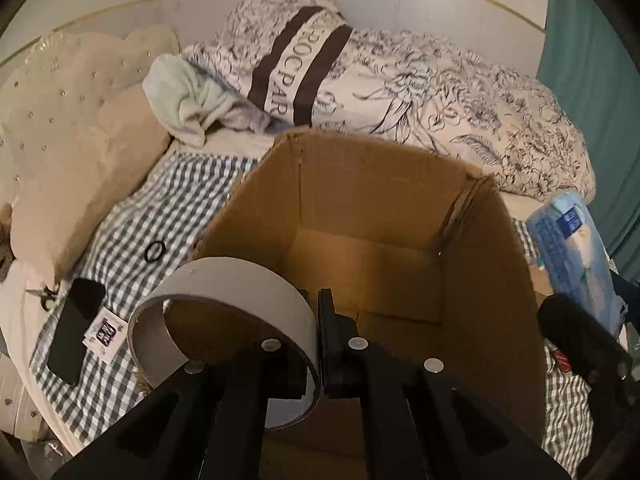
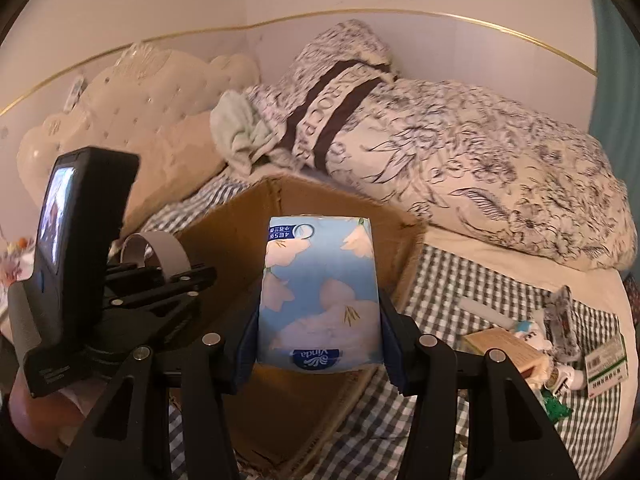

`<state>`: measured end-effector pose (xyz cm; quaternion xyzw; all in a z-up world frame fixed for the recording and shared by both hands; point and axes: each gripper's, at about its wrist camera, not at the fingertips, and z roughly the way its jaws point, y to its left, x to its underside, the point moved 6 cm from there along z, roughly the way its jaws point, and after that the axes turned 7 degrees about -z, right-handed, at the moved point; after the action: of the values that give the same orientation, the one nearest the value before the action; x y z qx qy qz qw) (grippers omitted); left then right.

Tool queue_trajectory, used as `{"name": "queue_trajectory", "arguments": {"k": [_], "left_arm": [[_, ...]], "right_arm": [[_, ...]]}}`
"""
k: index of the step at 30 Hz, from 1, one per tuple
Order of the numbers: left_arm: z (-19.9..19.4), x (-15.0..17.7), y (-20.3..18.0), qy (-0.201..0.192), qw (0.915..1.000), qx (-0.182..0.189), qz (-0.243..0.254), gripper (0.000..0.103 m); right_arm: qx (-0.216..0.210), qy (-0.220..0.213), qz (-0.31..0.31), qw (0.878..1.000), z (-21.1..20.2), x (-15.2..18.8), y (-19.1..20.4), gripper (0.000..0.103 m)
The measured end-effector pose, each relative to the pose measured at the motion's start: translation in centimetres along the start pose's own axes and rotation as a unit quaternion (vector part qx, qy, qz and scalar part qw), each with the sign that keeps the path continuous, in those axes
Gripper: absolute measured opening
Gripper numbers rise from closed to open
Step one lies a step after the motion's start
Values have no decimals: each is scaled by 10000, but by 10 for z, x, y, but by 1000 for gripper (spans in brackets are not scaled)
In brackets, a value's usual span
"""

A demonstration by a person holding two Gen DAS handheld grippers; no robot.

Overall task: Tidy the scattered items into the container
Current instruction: 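Carry the tissue pack and tape roll with both tools over the cardboard box, then open the right tool over the box while the left releases the tape roll inside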

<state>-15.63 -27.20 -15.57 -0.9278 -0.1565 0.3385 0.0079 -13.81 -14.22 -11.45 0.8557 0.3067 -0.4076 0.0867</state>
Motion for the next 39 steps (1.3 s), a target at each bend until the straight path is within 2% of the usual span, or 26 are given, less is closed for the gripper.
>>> {"name": "queue_trajectory", "arguments": {"k": [8,16,19,21,23,27,39], "left_arm": [[9,3,2,40,10000,55,50,5],[12,3,0,62,9999,104,103,7],[9,1,2,41,9999,73,69,16],[6,-1,6,13,10000,50,-34,33],[1,-3,10,-13,9998,84,-177,39],[-12,-9,12,-168,9995,101,-267,41],[-58,-22,-7,-584,9982,102,-125,42]], "right_arm": [[-84,263,-15,9996,31,4,7,52],[-57,333,31,9994,41,7,7,53],[-35,308,71,9995,40,6,6,56],[46,247,131,9996,37,5,3,63],[26,194,181,9996,32,3,2,67],[72,64,239,9997,19,-3,-2,67],[195,-331,448,9983,-33,-12,-21,68]]}}
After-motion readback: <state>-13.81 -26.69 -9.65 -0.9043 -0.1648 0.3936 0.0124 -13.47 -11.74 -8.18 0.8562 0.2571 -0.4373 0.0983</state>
